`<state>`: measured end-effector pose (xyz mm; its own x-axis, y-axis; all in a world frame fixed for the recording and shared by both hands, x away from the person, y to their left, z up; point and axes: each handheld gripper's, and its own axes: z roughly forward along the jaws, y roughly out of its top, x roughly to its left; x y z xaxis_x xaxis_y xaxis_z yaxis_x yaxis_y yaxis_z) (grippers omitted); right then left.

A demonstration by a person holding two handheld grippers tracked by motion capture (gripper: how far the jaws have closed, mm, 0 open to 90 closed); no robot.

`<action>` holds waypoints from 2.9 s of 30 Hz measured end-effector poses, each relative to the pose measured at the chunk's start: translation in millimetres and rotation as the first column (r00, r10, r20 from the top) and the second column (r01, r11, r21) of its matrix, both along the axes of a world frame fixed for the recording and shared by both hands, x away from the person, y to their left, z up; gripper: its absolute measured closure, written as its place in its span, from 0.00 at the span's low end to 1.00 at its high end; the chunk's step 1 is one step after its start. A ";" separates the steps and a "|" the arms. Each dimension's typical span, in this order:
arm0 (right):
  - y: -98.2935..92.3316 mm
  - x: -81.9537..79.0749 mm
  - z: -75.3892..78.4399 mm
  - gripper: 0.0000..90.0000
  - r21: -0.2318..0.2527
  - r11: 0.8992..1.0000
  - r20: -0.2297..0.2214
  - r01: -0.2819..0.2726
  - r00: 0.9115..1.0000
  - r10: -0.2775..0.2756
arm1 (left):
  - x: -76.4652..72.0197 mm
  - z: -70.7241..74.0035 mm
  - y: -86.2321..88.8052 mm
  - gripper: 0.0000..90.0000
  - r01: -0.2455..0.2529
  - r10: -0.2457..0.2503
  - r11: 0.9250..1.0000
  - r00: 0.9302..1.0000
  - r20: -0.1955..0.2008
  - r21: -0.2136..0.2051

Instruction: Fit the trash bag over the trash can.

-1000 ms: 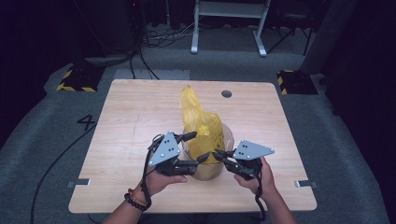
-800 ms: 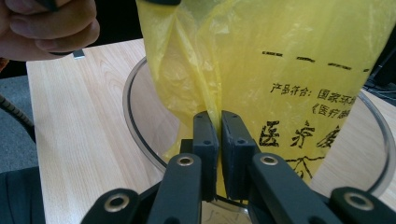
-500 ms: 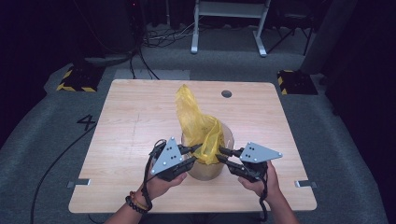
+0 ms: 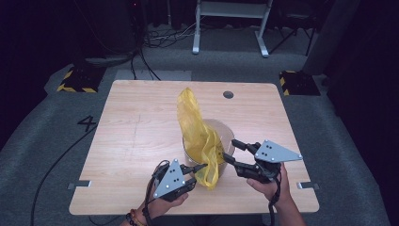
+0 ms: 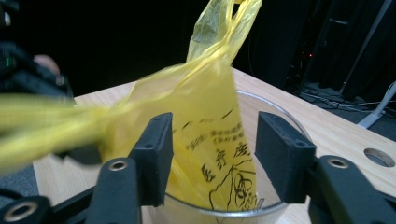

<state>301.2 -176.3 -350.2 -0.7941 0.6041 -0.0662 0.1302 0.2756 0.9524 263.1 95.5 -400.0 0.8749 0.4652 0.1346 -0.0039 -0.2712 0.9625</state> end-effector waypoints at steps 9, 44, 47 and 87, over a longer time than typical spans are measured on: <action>12.7 -5.5 10.3 0.44 0.029 0.999 -0.031 -0.017 0.999 0.018 | -7.0 -15.6 -7.0 0.90 -0.002 0.002 0.999 1.000 0.002 0.033; 29.0 -35.3 -40.7 1.00 -0.089 0.993 -0.039 -0.084 0.996 0.081 | -9.5 -33.2 -8.3 0.79 -0.072 0.067 0.994 0.996 0.061 0.087; 25.4 -35.2 -42.6 1.00 -0.076 0.994 -0.041 -0.082 0.996 0.079 | -7.6 -31.5 -7.5 0.55 -0.051 0.049 0.994 0.999 0.021 0.101; -0.9 -28.6 -54.7 1.00 -0.090 0.996 -0.032 -0.010 0.999 0.007 | 22.6 -1.0 41.4 0.97 -0.126 0.125 0.992 0.983 -0.131 -0.001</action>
